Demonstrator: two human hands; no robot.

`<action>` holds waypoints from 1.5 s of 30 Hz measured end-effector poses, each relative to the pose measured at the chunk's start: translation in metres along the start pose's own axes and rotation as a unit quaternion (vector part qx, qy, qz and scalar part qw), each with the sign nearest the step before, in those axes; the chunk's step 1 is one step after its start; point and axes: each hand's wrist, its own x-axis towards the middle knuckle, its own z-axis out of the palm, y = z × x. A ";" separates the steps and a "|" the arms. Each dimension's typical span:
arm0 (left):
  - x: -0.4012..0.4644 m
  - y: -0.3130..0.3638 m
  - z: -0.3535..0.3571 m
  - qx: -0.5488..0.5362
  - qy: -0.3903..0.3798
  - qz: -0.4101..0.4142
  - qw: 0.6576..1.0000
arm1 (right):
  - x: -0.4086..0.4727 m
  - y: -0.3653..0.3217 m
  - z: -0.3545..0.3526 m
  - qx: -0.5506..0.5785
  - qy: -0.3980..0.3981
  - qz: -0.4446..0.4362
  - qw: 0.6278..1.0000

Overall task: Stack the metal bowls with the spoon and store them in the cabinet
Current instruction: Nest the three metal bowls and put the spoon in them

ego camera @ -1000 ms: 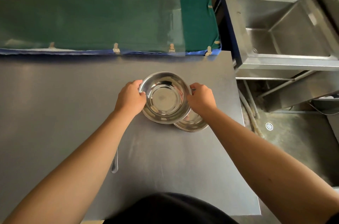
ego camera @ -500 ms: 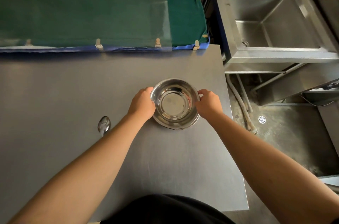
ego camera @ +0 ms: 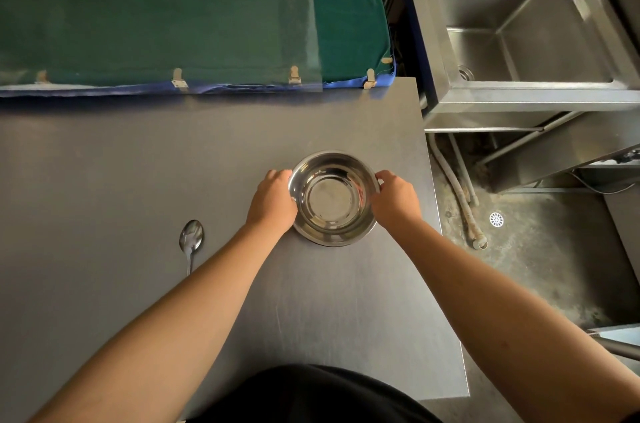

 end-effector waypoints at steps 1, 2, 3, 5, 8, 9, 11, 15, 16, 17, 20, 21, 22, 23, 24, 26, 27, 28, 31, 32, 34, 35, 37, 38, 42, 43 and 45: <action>0.000 0.000 0.000 0.000 0.000 0.001 1.000 | 0.000 0.000 0.001 -0.004 0.002 -0.005 1.000; 0.000 -0.001 0.001 0.000 -0.001 0.004 1.000 | -0.001 0.001 0.002 -0.008 0.002 -0.008 1.000; -0.001 -0.001 0.002 0.000 -0.002 0.008 1.000 | -0.001 0.001 0.002 -0.011 0.002 -0.008 1.000; -0.003 -0.003 0.003 -0.002 -0.001 0.012 1.000 | -0.002 0.002 0.005 -0.010 -0.005 -0.002 1.000; -0.009 -0.010 0.002 -0.018 0.001 0.001 1.000 | -0.005 0.003 0.008 0.012 -0.029 0.022 0.999; -0.012 -0.014 0.001 -0.022 -0.001 -0.006 1.000 | -0.007 0.003 0.009 0.019 -0.035 0.029 0.999; -0.019 -0.027 -0.002 -0.025 -0.003 -0.018 1.000 | -0.009 0.003 0.010 0.023 -0.041 0.034 0.998; -0.036 -0.057 -0.012 -0.008 0.008 -0.034 0.999 | -0.017 0.001 0.015 0.010 -0.045 0.039 0.998; -0.041 -0.064 -0.013 0.000 0.011 -0.041 0.999 | -0.019 0.001 0.017 0.009 -0.046 0.039 0.998; -0.047 -0.071 -0.016 0.011 0.014 -0.050 0.999 | -0.022 0.000 0.019 0.011 -0.046 0.038 0.998; -0.064 -0.094 -0.021 0.042 0.030 -0.077 0.996 | -0.032 -0.002 0.024 0.012 -0.053 0.036 0.998; -0.071 -0.102 -0.023 0.046 0.037 -0.086 0.995 | -0.036 -0.004 0.027 0.011 -0.057 0.035 0.998; -0.078 -0.109 -0.024 0.050 0.042 -0.097 0.993 | -0.040 -0.005 0.029 0.012 -0.061 0.033 0.998; -0.084 -0.115 -0.026 0.054 0.046 -0.112 0.991 | -0.044 -0.006 0.032 0.012 -0.064 0.031 0.997; -0.090 -0.121 -0.027 0.061 0.048 -0.127 0.989 | -0.048 -0.007 0.035 0.012 -0.067 0.029 0.997; -0.100 -0.131 -0.028 0.074 0.053 -0.151 0.984 | -0.056 -0.010 0.040 0.013 -0.069 0.025 0.997; -0.105 -0.136 -0.029 0.075 0.058 -0.160 0.983 | -0.060 -0.011 0.043 0.012 -0.071 0.022 0.997; -0.110 -0.141 -0.031 0.069 0.064 -0.170 0.981 | -0.066 -0.013 0.046 0.013 -0.072 0.019 0.997; -0.116 -0.151 -0.033 0.046 0.078 -0.201 0.975 | -0.077 -0.015 0.053 0.017 -0.078 0.018 0.997; -0.117 -0.155 -0.034 0.049 0.075 -0.210 0.974 | -0.081 -0.016 0.056 0.017 -0.081 0.018 0.996; -0.120 -0.163 -0.035 0.064 0.058 -0.222 0.971 | -0.089 -0.018 0.061 0.018 -0.086 0.017 0.996; -0.121 -0.167 -0.036 0.070 0.050 -0.225 0.971 | -0.093 -0.019 0.063 0.019 -0.087 0.017 0.996; -0.124 -0.173 -0.036 0.069 0.041 -0.227 0.971 | -0.101 -0.022 0.068 0.023 -0.092 0.017 0.995; -0.124 -0.175 -0.036 0.067 0.037 -0.226 0.971 | -0.105 -0.022 0.071 0.027 -0.095 0.017 0.995; -0.126 -0.181 -0.038 0.051 0.005 -0.224 0.973 | -0.121 -0.025 0.079 0.041 -0.103 0.016 0.994; -0.127 -0.182 -0.039 0.038 0.000 -0.226 0.973 | -0.125 -0.025 0.080 0.044 -0.105 0.015 0.993; -0.131 -0.183 -0.041 0.014 -0.006 -0.225 0.974 | -0.132 -0.027 0.083 0.051 -0.111 0.015 0.992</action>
